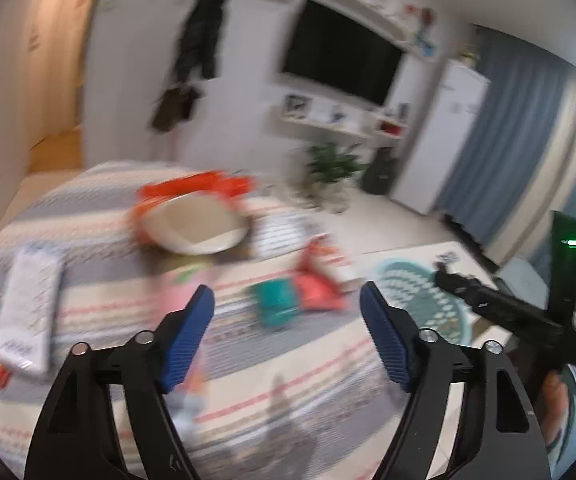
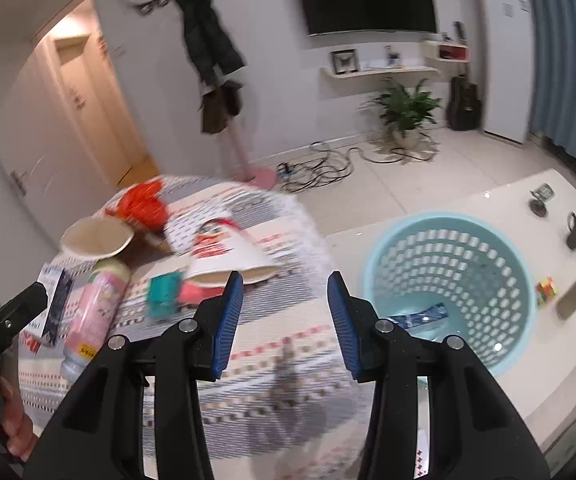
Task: Collect trash
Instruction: 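Grasp the pink can with the left tool while the right tool grasps the teal packet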
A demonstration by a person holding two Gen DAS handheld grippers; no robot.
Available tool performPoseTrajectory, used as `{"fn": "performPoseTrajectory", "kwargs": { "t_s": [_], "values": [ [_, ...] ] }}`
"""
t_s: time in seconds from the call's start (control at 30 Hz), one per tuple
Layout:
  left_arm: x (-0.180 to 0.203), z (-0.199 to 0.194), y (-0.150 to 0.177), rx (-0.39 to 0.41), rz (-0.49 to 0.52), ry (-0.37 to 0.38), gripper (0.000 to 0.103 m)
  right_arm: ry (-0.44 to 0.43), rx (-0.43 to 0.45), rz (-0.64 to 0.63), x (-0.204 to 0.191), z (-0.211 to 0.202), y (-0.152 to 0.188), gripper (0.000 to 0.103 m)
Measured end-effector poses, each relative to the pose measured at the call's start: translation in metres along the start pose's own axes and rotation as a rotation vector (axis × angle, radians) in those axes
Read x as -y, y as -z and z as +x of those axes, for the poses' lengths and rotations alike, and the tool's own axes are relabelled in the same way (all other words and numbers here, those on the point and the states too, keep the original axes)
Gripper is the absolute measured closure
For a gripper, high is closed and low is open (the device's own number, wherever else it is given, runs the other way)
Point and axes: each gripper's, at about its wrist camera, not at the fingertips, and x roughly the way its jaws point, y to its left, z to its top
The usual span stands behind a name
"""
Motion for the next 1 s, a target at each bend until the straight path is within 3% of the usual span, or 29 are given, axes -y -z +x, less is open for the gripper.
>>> {"fn": "performPoseTrajectory", "kwargs": {
  "t_s": [0.2,0.3,0.43,0.57,0.7,0.77,0.83,1.0],
  "values": [
    [-0.053,0.017,0.013,-0.115,-0.098,-0.033,0.027,-0.032,-0.027,-0.107,-0.044,0.028,-0.001,0.058],
    [-0.063,0.033,0.014,-0.146,-0.106,-0.055,0.027,-0.015,-0.039,-0.144,-0.056,0.041,-0.002,0.048],
    [-0.067,0.051,0.019,-0.177,-0.1,-0.084,0.027,0.007,-0.059,-0.171,-0.063,0.051,-0.002,0.047],
    [-0.069,0.062,0.023,-0.202,-0.09,-0.102,0.029,-0.097,-0.079,-0.197,-0.08,0.049,0.004,0.047],
    [-0.068,0.071,0.025,-0.208,-0.071,-0.117,0.038,-0.111,-0.122,-0.265,-0.114,0.064,0.014,0.047],
    [-0.068,0.069,0.027,-0.209,-0.052,-0.132,0.046,-0.115,-0.151,-0.251,-0.121,0.074,0.016,0.047],
    [-0.069,0.067,0.027,-0.211,-0.053,-0.1,0.057,-0.12,-0.173,-0.243,-0.125,0.083,0.015,0.047],
    [-0.075,0.057,0.03,-0.204,-0.069,-0.098,0.057,-0.09,-0.227,-0.23,-0.133,0.108,0.014,0.047]
  ]
}}
